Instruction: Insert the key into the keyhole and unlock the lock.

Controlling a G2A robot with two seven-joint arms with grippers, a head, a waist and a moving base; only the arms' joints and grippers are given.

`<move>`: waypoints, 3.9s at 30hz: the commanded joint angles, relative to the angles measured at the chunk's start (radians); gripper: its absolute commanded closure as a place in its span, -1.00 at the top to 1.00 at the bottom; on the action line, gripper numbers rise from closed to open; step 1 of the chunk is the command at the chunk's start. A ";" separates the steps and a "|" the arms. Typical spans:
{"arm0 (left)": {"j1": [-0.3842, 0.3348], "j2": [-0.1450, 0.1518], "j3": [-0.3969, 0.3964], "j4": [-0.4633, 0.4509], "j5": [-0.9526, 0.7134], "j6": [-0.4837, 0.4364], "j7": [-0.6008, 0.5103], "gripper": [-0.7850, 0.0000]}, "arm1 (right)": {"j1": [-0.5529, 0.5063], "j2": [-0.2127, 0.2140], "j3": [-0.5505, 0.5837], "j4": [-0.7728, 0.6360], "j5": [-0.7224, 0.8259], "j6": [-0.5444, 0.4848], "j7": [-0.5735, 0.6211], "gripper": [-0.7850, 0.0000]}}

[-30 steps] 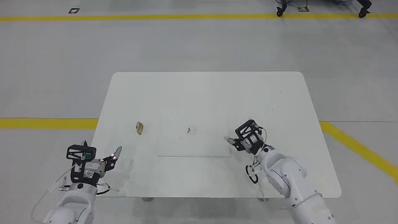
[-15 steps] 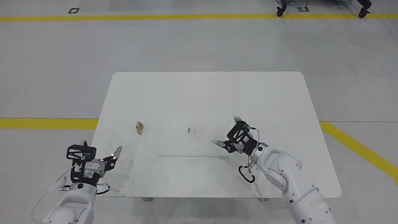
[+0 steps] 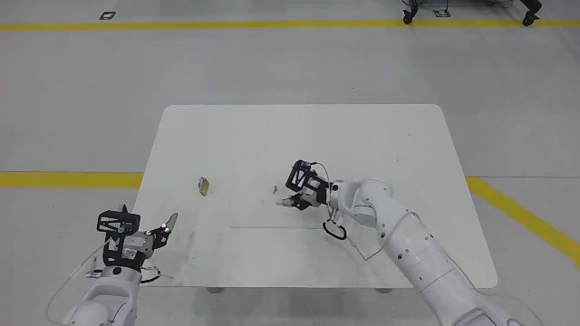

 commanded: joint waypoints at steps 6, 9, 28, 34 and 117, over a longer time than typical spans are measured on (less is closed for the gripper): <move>0.000 0.000 0.000 0.000 0.000 0.000 0.000 1.00 | 0.071 -0.046 -0.062 0.125 0.089 0.024 0.061 0.14; 0.000 0.000 0.000 0.000 0.000 0.000 0.000 1.00 | 0.092 -0.062 -0.072 0.162 0.151 0.020 0.092 0.00; 0.000 0.000 0.000 0.000 0.000 0.000 0.000 1.00 | 0.162 -0.121 -0.120 0.289 0.265 0.013 0.167 -1.00; 0.000 0.000 0.000 0.000 0.000 0.000 0.000 1.00 | 0.169 -0.127 -0.117 0.306 0.288 0.003 0.186 -1.00; -0.196 0.083 -0.152 0.108 -0.891 -0.468 -0.756 1.00 | -0.360 0.103 0.354 -0.200 0.006 -0.235 -0.773 -1.00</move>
